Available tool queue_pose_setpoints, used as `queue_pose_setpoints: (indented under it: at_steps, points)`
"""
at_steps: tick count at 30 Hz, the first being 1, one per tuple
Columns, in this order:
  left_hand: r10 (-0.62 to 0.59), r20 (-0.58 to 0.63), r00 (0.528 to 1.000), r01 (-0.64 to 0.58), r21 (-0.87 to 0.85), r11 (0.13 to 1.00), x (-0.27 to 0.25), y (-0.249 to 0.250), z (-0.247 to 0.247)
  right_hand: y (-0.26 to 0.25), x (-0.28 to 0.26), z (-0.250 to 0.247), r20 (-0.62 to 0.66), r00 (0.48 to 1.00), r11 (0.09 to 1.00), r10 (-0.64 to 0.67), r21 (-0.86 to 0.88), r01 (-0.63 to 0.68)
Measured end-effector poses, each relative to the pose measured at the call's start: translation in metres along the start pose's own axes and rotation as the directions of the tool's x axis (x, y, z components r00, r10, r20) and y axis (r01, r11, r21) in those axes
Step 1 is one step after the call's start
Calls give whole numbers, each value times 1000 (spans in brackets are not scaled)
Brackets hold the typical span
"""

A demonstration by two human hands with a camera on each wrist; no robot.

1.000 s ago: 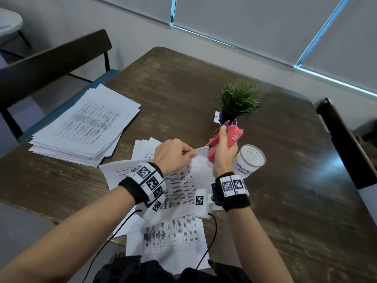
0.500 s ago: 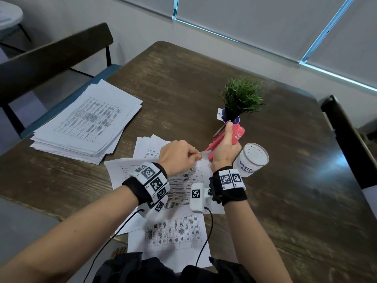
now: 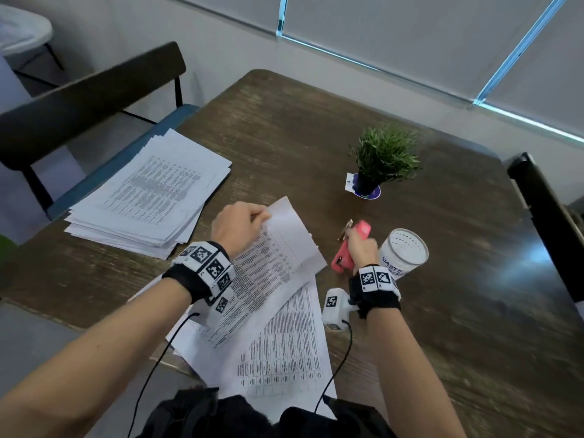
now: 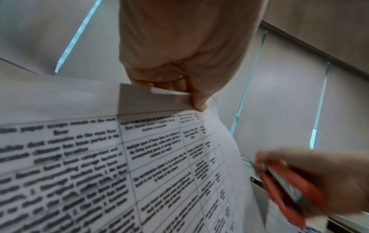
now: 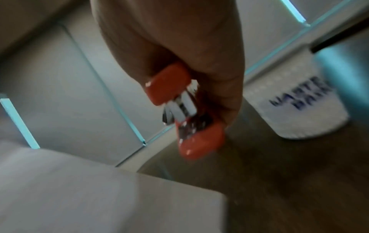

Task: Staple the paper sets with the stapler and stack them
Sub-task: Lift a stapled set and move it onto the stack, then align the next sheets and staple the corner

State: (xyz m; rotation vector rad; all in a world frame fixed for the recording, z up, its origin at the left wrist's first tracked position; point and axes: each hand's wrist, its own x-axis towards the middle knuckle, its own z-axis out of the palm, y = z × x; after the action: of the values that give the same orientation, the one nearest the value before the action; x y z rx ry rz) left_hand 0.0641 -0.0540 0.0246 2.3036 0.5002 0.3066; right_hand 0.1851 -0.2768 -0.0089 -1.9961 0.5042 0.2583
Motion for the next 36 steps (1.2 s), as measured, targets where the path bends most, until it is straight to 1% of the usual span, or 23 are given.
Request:
queue_pose_setpoints:
  at_steps: [2,4,6,13,15,16,17,18,19,20,21,22,23,24,26,28,29,31,32,33,34,35,36]
  points:
    - [-27,-19,999,27,-17,999,6,-10,-8,20,12,8,31,998,988,49,-150,-44]
    - [-22,-26,999,21,-50,999,11,-19,-14,35,16,20,25,999,949,27,-315,-18]
    - [20,-30,999,-22,-73,997,14,-23,-20,41,16,31,-1,1000,909,-19,-417,17]
    - [69,-65,995,-78,-160,984,29,-35,-35,38,22,53,-43,996,854,-73,-519,40]
    - [67,-94,993,-86,-214,973,36,-38,-39,31,16,61,-45,988,831,-149,-547,101]
    - [68,-109,992,-93,-238,967,39,-38,-41,25,10,66,-30,977,833,-212,-528,164]
    - [69,-121,990,-99,-262,960,42,-39,-42,20,3,71,-9,959,850,-283,-466,247]
    - [70,-129,989,-106,-293,950,46,-39,-43,13,-7,76,37,951,889,-308,-344,302]
    - [68,-137,988,-109,-326,939,51,-41,-45,9,-17,83,129,951,935,-282,-183,303]
    - [65,-151,986,-115,-355,928,56,-42,-47,8,-26,91,264,939,971,-223,-24,237]
    - [60,-167,984,-120,-380,917,61,-44,-48,10,-35,100,394,906,987,-155,111,120]
    - [51,-185,981,-123,-405,906,67,-46,-50,13,-41,109,485,869,982,-100,189,7]
    - [34,-198,980,-117,-426,897,73,-48,-52,18,-45,116,545,836,974,-72,218,-58]
    - [11,-214,977,-109,-453,885,78,-50,-55,22,-49,122,580,813,977,-54,200,-79]
    - [-35,-248,968,-94,-493,865,89,-59,-61,28,-57,131,601,794,992,-91,125,19]
    - [-85,-292,953,-79,-507,858,99,-73,-66,39,-55,142,577,803,988,-151,98,115]
    - [-108,-299,948,-64,-511,857,102,-78,-68,43,-55,147,551,816,984,-174,118,130]
    - [-124,-253,960,-16,-488,873,104,-87,-69,44,-54,153,474,853,970,-219,202,137]
    - [-132,-190,973,30,-461,887,103,-92,-66,42,-55,155,423,877,960,-227,248,128]
    - [-154,-92,984,97,-447,889,102,-97,-63,38,-55,157,378,899,951,-222,285,115]
    - [-179,50,983,183,-428,885,99,-103,-60,36,-54,160,335,916,942,-222,317,112]
    - [-212,204,956,278,-389,878,99,-115,-54,31,-55,160,289,932,939,-221,323,122]
    - [-252,332,909,360,-321,876,94,-123,-51,27,-55,160,248,940,935,-233,323,146]
